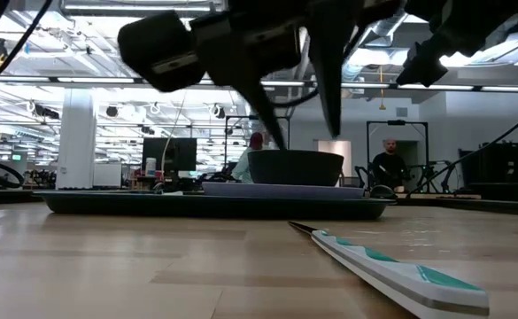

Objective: Set up tray
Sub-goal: Put the blue knife on the black napkin to the right of the blue spoon

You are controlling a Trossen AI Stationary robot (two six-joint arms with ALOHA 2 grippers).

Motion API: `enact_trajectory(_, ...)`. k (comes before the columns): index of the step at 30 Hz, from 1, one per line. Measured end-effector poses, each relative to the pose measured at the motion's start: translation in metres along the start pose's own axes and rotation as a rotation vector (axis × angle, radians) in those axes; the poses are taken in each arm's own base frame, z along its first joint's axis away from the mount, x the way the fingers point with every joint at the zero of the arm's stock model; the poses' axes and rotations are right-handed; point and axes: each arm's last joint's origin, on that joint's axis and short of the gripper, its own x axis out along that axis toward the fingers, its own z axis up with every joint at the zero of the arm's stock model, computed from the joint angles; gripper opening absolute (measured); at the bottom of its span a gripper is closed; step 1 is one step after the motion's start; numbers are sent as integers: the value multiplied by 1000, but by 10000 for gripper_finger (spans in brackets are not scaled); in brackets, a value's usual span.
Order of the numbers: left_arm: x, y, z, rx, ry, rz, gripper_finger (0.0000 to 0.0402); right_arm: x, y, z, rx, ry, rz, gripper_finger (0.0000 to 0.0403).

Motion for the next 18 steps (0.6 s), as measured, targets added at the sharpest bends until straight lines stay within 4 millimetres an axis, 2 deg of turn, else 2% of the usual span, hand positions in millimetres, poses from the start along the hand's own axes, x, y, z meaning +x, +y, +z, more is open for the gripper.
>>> enact_trajectory(9,9,-3,-2,16,3,-65,158,0,0,0,-25,0,5,230)
enact_trajectory(15,40,-6,-8,36,79,-92,160,0,0,0,-25,-3,5,230)
enact_trajectory(18,53,1,-8,30,89,-27,160,0,0,1,-26,-6,5,230)
